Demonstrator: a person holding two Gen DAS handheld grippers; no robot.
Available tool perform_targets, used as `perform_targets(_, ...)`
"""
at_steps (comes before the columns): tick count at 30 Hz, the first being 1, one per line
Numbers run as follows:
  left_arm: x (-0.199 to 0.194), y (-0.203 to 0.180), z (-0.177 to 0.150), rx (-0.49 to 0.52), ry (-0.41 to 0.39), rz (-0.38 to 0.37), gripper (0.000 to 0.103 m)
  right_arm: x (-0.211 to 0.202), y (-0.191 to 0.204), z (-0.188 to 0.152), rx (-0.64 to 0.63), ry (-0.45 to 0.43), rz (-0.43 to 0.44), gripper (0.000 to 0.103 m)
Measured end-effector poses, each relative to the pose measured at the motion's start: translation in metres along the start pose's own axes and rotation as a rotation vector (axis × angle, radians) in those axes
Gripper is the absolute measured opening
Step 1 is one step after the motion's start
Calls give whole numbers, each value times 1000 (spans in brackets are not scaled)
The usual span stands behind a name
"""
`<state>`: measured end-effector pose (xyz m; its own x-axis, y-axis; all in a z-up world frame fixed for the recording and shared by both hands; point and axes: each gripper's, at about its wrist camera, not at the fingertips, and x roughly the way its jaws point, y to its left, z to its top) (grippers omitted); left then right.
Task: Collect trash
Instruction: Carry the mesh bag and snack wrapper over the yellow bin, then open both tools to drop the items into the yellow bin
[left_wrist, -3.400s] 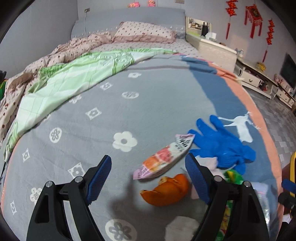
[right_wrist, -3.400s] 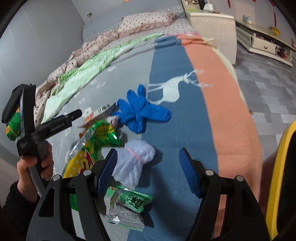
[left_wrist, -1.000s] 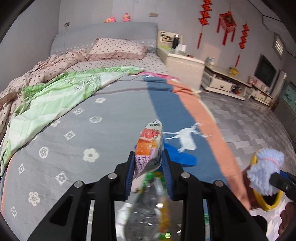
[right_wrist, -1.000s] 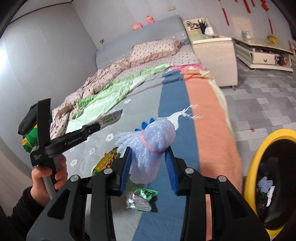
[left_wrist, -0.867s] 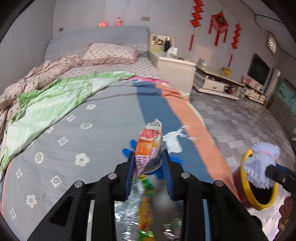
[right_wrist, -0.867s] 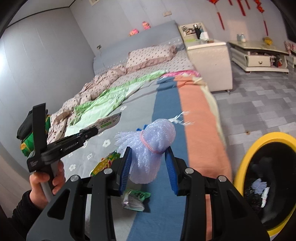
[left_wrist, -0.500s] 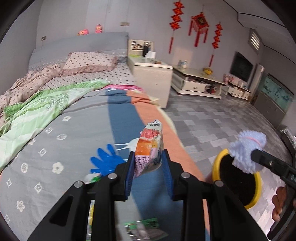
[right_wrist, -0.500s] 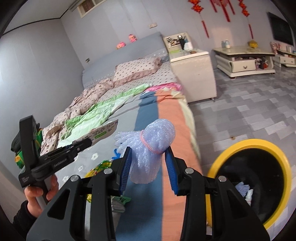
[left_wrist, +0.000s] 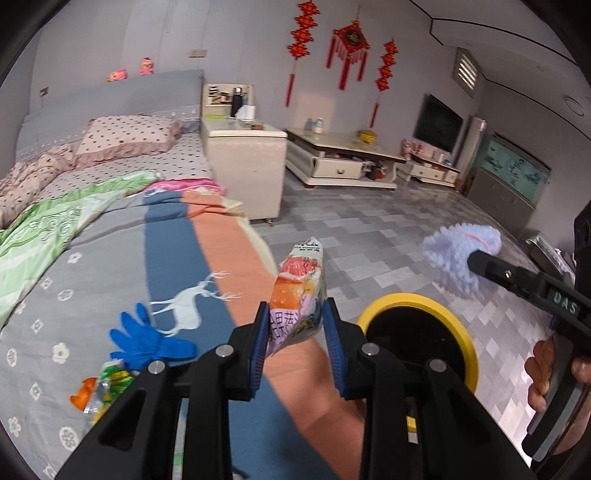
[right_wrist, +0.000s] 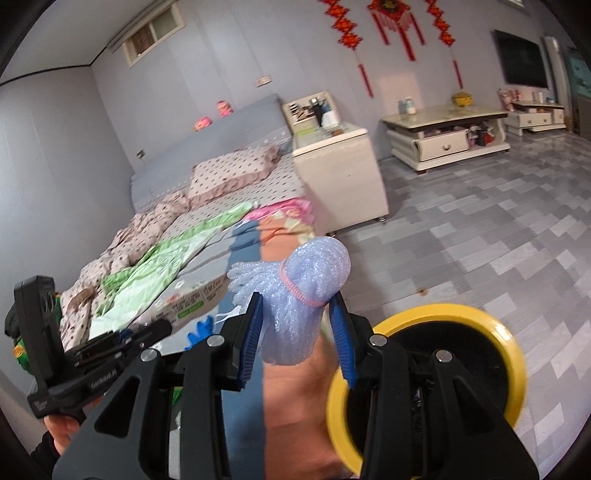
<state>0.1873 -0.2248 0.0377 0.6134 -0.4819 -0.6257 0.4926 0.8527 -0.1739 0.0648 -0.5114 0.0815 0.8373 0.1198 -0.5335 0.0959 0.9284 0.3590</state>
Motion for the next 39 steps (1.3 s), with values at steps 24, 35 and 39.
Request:
perform_targets(24,83,-115,-31,150,125,-134,28,3,-129,-6,141,23,-155,36)
perform_targets(35,113,-134,-59,158,196,-171,28,33,-171,-29,213,84,-199,37)
perform_targets(39,114,-136,-62,160,197,-179,31,35,-174,-32,207,82,-212,42)
